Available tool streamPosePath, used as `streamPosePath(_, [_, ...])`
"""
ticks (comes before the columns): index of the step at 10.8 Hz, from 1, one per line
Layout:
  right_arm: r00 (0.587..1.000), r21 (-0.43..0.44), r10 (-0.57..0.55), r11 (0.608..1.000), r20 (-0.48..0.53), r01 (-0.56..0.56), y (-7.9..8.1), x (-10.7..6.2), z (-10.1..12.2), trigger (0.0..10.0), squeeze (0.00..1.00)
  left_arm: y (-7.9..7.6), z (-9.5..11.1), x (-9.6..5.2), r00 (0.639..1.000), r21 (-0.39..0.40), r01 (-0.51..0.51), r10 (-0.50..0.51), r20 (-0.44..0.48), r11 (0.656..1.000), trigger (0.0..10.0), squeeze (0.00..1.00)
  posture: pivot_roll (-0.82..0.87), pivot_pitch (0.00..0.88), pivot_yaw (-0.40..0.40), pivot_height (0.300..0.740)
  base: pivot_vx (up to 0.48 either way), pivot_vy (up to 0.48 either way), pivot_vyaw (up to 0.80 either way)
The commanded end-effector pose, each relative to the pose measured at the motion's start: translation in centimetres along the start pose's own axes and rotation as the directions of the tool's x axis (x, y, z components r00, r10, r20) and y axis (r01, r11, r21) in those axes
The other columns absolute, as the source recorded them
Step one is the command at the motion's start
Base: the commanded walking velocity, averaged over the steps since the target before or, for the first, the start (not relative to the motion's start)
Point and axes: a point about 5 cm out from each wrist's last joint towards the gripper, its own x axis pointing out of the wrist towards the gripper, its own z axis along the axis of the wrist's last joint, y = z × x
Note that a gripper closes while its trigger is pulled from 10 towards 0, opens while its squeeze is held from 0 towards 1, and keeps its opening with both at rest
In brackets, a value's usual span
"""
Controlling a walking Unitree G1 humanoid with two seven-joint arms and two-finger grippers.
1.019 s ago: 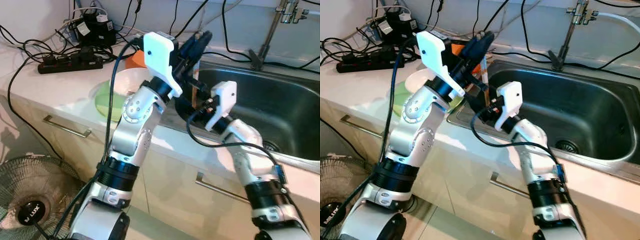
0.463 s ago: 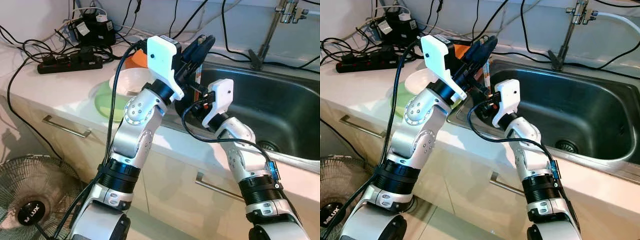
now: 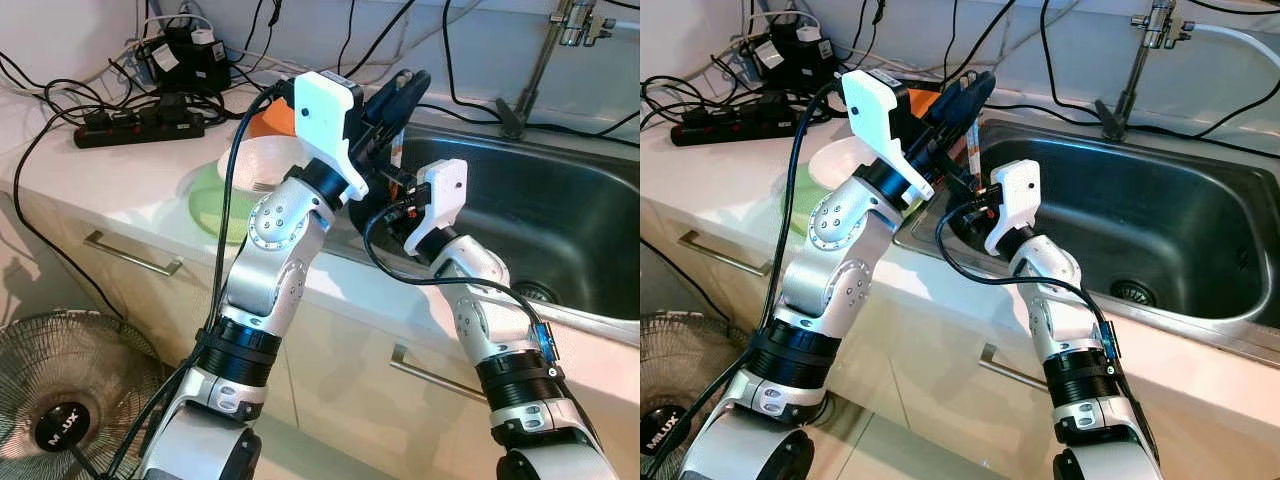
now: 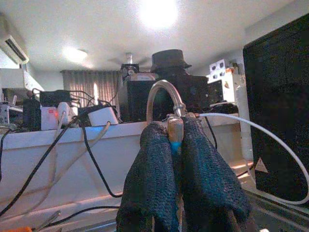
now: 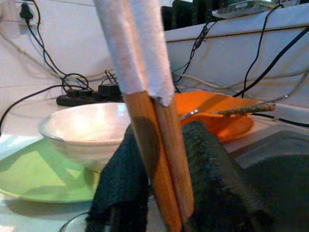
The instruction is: Kitchen organization
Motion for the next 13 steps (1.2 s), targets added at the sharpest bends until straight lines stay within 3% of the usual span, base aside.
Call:
streamPosePath(1, [1.0,-0.012,-0.003,1.0,0.022,0.004,-0.1,0.4,0.6,0.0,0.0,0.1,0.3,0.1,1.0,0.01,-0.002,0.002,0.005,1.0,10.0,0.0,0.12,0.022,0.064,0.74,0.0,0.0,0.0])
streamPosePath(10, [0.999,-0.025,-0.033,0.999,0.035,0.034,-1.2,0.1,0.9,0.0,0.0,0.8,0.3,-0.9,0.999,0.054,-0.05,0.05,0.003,0.997,10.0,0.0,0.15,0.0,0.049,0.74,0.0,0.0,0.0])
streamPosePath(11, [0.998,-0.027,-0.04,0.999,0.038,0.041,-1.3,0.1,0.9,0.0,0.0,1.0,0.3,-0.9,0.998,0.05,-0.063,0.063,0.004,0.997,10.0,1.0,0.15,0.0,0.05,0.74,0.0,0.0,0.0])
streamPosePath(13, [0.998,-0.026,-0.059,0.998,0.034,0.06,-1.6,-0.2,0.6,0.0,0.0,1.2,0.3,-1.0,0.997,0.044,-0.081,0.081,0.003,0.996,10.0,1.0,0.14,0.0,0.053,0.74,0.0,0.0,0.0])
